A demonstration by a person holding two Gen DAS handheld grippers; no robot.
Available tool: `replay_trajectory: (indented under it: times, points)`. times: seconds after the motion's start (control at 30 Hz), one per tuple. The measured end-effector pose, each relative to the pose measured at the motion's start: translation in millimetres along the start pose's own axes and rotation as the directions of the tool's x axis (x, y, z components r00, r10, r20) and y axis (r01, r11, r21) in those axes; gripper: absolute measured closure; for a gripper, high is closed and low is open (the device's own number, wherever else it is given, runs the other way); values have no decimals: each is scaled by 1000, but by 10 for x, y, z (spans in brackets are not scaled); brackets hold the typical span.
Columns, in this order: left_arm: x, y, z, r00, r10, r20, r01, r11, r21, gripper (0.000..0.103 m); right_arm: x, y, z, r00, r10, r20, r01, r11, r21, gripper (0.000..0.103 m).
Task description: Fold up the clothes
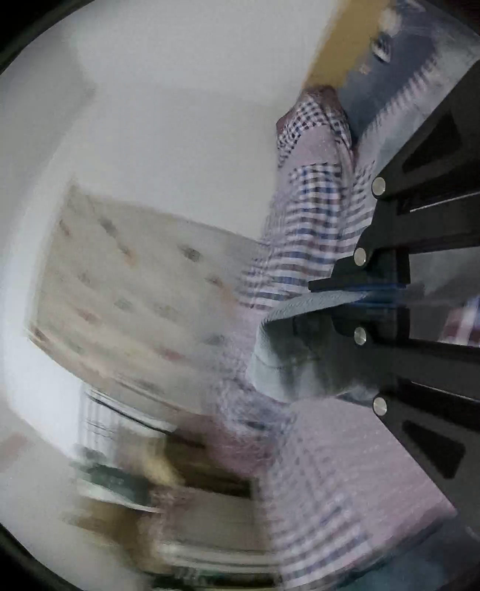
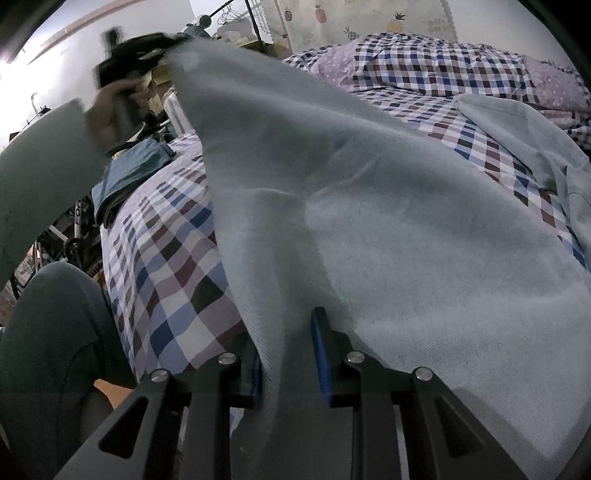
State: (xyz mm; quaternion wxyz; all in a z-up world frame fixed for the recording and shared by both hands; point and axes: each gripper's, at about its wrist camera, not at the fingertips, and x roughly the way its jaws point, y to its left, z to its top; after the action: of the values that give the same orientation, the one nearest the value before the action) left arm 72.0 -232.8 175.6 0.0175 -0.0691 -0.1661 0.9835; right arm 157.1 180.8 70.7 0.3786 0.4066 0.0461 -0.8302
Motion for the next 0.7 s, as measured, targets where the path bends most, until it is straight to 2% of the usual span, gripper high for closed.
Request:
replay_trajectory:
  times: [0.03,0.07,0.1,0.13,0.2,0.23,0.27,0.3,0.37,0.47,0.5,0.53,0.57,0.67,0.7]
  points:
    - [144,121,-162,993,11,-118,-16,999,-40,98,-1,0,-3,1000,1,0,-1,1000,0,79]
    - [301,285,-372,966,35,-255,-58,995,-85,97,3,2,-2,1000,0,1,0,1000,0,79]
    - [471,490,-626,912,65,-405,-128,983,-130,97,4,2,-1,1000,-2,0,2,1000,-2,79]
    - [556,677,-829,867,57,-495,-171,967,-187,97,4,3,1,1000,-3,-1,3,1000,-3,79]
    - [565,1015,-1136,824,-25,-566,-205,919,-338,95,13,19,8,1000,-10,-4,10,1000,-9,79]
    - [512,1144,-1220,826,-66,-559,-206,889,-410,90,19,29,14,1000,-13,-5,13,1000,-12,79]
    - [405,1235,-1237,851,-102,-515,-188,857,-480,83,28,42,22,1000,-16,-5,16,1000,-14,79]
    - [330,1299,-1240,865,-124,-486,-175,833,-524,79,34,47,25,1000,-16,-5,16,1000,-15,79]
    - [272,1382,-1208,872,-139,-469,-172,810,-560,60,47,58,32,1000,-16,-6,16,1000,-16,79]
    - [316,1530,-1113,868,-125,-480,-203,792,-575,39,74,73,38,1000,-16,-6,16,1000,-18,79]
    - [361,1581,-1104,864,-123,-487,-220,779,-587,35,79,69,38,1000,-16,-5,16,1000,-19,79]
    - [433,1632,-1117,858,-124,-499,-242,759,-605,24,73,56,43,1000,-16,-5,16,1000,-19,78]
    - [505,1684,-1129,851,-125,-511,-265,737,-622,19,67,43,49,1000,-16,-5,16,1000,-19,78]
    - [747,1816,-1162,830,-129,-543,-328,675,-661,20,58,15,63,1000,-15,-6,15,1000,-19,78]
    - [858,1786,-1134,827,-144,-543,-319,675,-665,24,62,16,67,1000,-15,-6,14,1000,-18,78]
